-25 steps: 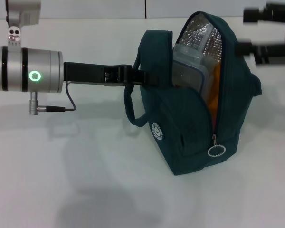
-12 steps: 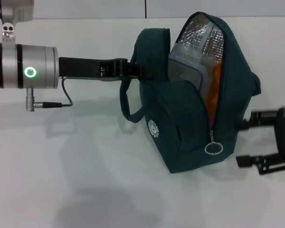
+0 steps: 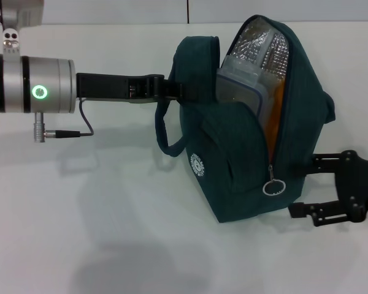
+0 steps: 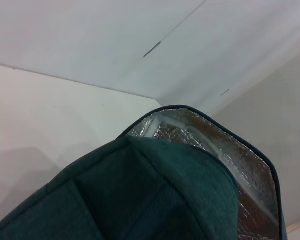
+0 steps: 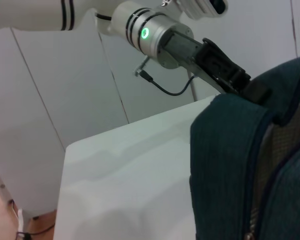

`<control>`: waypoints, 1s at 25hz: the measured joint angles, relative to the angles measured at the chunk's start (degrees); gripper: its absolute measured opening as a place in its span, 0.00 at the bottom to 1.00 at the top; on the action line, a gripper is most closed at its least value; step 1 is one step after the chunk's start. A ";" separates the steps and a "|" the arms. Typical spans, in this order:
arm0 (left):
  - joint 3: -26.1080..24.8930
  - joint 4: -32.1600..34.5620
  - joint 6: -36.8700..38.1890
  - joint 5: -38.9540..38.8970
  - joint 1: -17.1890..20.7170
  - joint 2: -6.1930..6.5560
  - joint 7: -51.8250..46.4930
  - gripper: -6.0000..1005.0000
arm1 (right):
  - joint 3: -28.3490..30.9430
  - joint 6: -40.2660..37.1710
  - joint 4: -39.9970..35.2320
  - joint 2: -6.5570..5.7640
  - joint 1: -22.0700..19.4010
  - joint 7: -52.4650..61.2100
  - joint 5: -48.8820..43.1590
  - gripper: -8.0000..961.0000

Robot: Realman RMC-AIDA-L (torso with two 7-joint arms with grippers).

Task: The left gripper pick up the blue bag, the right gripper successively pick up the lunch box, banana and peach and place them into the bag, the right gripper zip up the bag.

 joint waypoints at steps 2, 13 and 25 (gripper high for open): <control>0.00 0.00 -0.06 -0.03 -0.01 0.00 0.05 0.05 | -0.24 0.86 2.54 0.05 0.95 -0.52 0.00 0.80; 0.00 0.00 -0.17 -0.02 -0.12 -0.09 0.10 0.05 | -3.11 5.44 6.69 0.20 2.32 -2.03 0.37 0.78; 0.00 0.00 -0.17 0.02 0.10 -0.09 0.21 0.05 | -8.52 5.75 7.12 0.67 2.57 -2.67 3.87 0.76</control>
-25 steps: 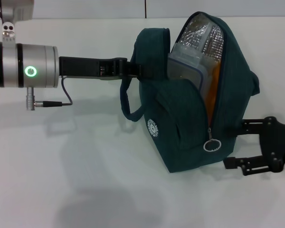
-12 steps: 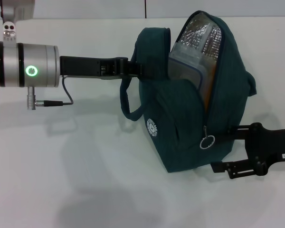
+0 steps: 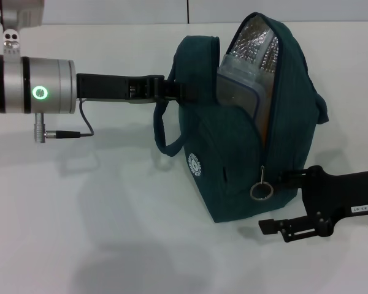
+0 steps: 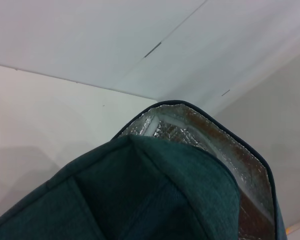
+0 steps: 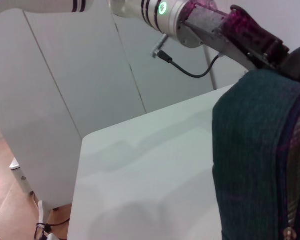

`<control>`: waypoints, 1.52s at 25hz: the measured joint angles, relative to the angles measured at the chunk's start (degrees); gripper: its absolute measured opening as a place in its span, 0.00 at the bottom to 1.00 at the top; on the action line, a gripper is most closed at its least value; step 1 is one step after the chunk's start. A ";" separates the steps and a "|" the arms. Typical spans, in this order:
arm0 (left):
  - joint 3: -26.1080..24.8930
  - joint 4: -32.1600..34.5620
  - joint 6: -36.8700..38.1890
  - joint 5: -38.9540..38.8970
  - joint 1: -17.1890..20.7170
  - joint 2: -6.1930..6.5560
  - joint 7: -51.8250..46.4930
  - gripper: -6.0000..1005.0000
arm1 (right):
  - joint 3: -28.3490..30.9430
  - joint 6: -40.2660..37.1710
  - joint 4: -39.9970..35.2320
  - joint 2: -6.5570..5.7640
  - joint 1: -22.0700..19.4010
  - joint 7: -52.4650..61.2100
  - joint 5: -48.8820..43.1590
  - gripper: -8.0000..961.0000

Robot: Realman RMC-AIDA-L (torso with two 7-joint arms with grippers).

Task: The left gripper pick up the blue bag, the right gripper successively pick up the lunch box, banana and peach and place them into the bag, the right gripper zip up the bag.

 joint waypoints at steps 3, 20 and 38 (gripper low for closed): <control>0.00 0.00 0.00 -0.01 0.09 0.00 0.00 0.05 | -0.11 0.07 0.07 -0.01 0.00 -0.01 0.04 0.75; 0.00 0.01 0.01 -0.07 0.16 0.09 0.00 0.05 | -0.01 3.80 1.25 -0.01 0.08 0.36 1.36 0.28; 0.00 0.00 0.01 -0.26 0.13 0.09 -0.01 0.05 | -0.17 4.10 0.83 -0.18 -0.61 -0.33 2.30 0.04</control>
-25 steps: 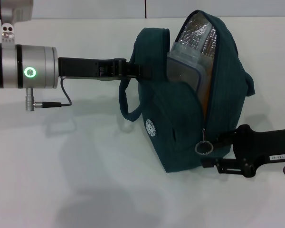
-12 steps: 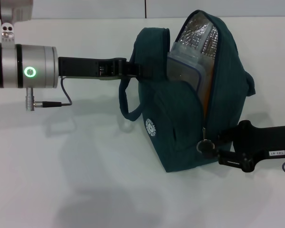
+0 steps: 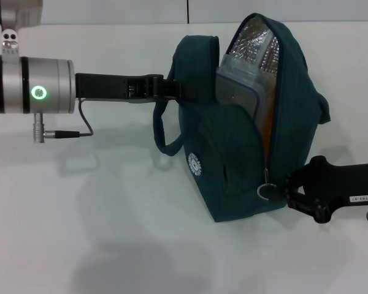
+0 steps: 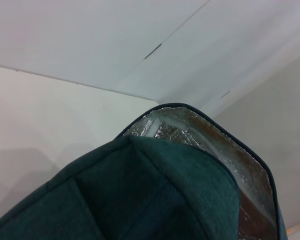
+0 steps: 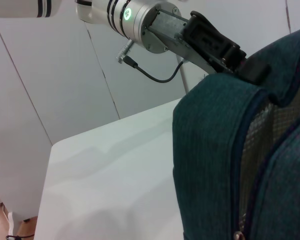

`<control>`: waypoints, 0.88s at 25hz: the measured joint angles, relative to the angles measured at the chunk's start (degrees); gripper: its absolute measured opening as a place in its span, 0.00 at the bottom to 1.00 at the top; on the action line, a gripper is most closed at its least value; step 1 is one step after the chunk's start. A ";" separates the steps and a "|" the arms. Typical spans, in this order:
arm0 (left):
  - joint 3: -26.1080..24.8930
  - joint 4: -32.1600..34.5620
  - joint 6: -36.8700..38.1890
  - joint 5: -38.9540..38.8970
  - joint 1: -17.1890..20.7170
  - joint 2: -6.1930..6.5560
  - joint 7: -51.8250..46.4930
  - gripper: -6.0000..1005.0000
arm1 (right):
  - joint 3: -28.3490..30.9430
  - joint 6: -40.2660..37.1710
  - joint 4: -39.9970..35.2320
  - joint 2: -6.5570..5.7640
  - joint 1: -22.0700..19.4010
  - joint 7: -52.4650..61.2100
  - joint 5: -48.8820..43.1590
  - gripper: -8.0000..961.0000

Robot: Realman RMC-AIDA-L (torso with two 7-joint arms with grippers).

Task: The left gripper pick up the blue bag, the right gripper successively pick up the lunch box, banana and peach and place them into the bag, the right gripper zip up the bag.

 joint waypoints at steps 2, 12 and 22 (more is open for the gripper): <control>0.00 0.00 0.00 0.00 0.02 -0.04 0.00 0.05 | -0.01 -0.26 -0.02 -0.08 -0.11 0.00 0.00 0.01; 0.00 -0.42 0.00 -0.01 0.21 -0.08 0.00 0.05 | 3.39 -4.88 -4.63 -0.38 -3.67 0.91 0.11 0.01; -0.36 -0.97 0.00 -0.03 0.20 -0.31 1.25 0.05 | 7.87 -8.42 -3.88 -0.25 -3.80 0.65 4.70 0.02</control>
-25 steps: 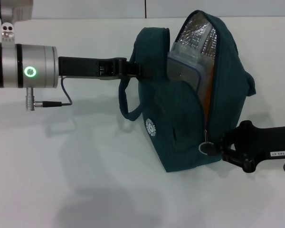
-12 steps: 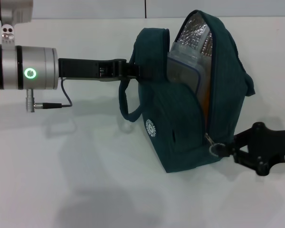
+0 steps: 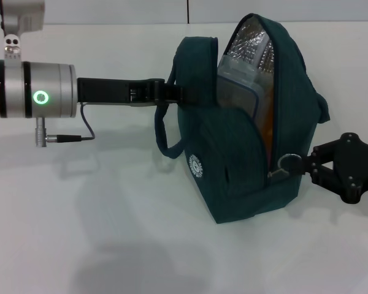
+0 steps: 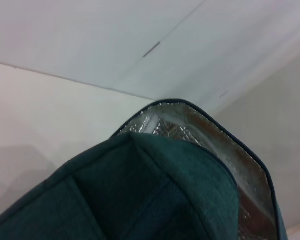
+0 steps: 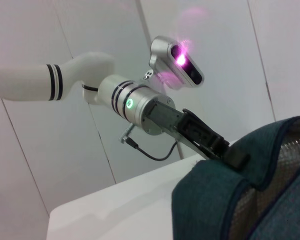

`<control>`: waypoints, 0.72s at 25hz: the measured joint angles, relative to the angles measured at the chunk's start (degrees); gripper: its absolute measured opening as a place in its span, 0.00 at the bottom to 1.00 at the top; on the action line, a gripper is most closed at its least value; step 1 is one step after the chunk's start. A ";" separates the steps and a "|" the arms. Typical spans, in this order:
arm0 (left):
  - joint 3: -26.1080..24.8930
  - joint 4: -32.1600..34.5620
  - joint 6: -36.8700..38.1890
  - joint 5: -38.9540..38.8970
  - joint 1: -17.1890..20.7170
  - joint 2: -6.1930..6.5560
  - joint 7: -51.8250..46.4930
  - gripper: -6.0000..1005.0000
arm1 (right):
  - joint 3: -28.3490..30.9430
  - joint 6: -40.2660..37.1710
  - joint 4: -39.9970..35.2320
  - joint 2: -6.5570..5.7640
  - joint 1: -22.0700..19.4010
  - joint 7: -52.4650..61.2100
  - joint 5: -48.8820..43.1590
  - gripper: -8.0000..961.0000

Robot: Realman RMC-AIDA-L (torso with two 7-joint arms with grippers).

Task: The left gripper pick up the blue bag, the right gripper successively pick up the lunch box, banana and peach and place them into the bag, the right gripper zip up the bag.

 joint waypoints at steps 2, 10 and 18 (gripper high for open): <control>-1.09 -0.55 -0.06 -0.01 0.00 -0.04 0.17 0.05 | -0.17 -0.02 0.05 0.08 0.15 -0.04 0.31 0.02; -5.25 -3.97 -0.59 -0.38 0.00 0.35 0.94 0.09 | -0.47 0.20 0.12 0.23 0.62 -0.15 0.56 0.02; -5.52 -5.71 -0.46 -0.91 0.60 0.76 5.31 0.28 | -0.47 0.38 0.14 0.24 1.43 -0.26 4.12 0.02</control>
